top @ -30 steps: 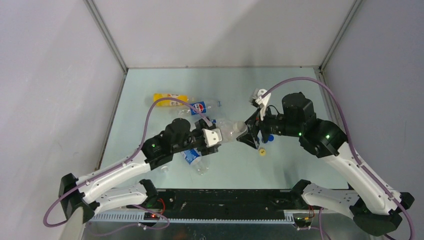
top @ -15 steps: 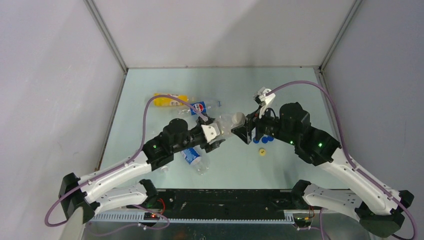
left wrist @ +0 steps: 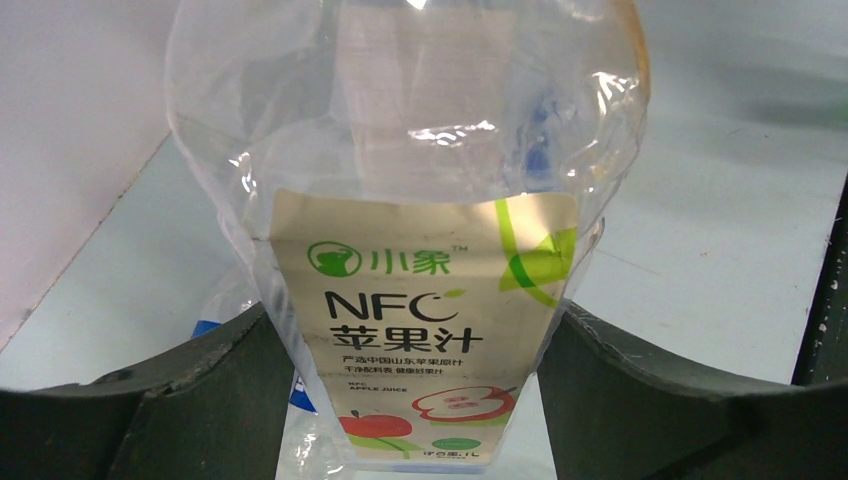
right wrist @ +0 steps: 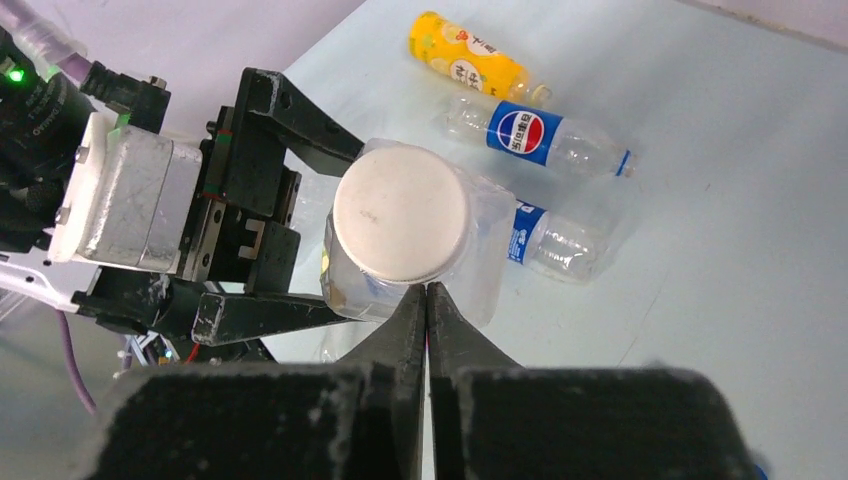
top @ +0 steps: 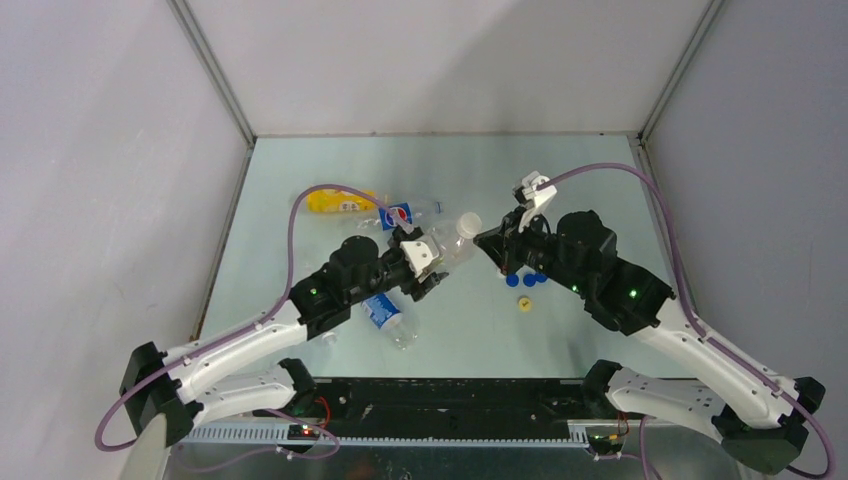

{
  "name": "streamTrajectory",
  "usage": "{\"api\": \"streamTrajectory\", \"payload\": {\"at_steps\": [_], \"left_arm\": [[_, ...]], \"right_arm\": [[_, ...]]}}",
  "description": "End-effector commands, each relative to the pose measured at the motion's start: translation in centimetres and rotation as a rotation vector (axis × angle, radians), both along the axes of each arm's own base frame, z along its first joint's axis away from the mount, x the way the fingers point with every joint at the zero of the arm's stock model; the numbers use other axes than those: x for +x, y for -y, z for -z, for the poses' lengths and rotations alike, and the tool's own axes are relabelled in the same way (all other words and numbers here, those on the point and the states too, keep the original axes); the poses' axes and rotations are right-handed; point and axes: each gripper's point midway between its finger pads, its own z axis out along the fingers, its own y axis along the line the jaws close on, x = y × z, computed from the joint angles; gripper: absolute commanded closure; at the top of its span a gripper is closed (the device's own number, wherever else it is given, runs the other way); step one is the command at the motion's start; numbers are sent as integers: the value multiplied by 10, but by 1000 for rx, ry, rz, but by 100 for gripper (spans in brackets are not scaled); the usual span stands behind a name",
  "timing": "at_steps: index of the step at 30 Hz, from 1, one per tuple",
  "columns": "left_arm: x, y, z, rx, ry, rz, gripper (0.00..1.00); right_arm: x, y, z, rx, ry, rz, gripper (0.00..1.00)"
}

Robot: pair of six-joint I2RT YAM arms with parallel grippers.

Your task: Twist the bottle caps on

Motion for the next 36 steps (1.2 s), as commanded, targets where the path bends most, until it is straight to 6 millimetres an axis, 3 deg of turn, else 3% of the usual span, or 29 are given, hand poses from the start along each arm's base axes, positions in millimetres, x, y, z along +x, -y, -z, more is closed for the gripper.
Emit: {"api": "streamTrajectory", "payload": {"at_steps": [1, 5, 9, 11, 12, 14, 16, 19, 22, 28, 32, 35, 36], "left_arm": [[-14, 20, -45, -141, 67, 90, 87], [-10, 14, -44, -145, 53, 42, 75], [-11, 12, -42, -141, 49, 40, 86], [-11, 13, -43, -142, 49, 45, 88], [-11, 14, -43, -142, 49, 46, 88], [-10, 15, -43, -141, 45, 50, 89], [-11, 16, -42, -142, 40, 57, 91], [-13, 18, -43, -144, 37, 67, 91], [-14, 19, -45, -152, 35, 77, 91], [-18, 22, -48, -173, 24, 96, 90], [-17, 21, -49, -182, 11, 83, 85], [-13, 18, -49, -193, -2, 47, 75], [-12, 17, -49, -196, -5, 40, 72]], "right_arm": [[14, -2, -10, 12, 72, 40, 100], [15, -1, -17, 15, 111, 32, 100], [13, -6, -27, 37, 134, 2, 100], [13, -8, -32, 59, 141, -3, 85], [14, -9, -33, 68, 138, -2, 71], [11, -13, -37, 86, 144, -27, 55], [10, -14, -40, 95, 150, -34, 45], [11, -16, -43, 102, 162, -35, 36], [15, -18, -42, 99, 168, -26, 34], [19, -25, -43, 108, 174, -33, 42], [20, -27, -37, 92, 167, -39, 68], [22, -24, -35, 72, 178, -32, 95], [23, -23, -35, 68, 181, -29, 99]]}}
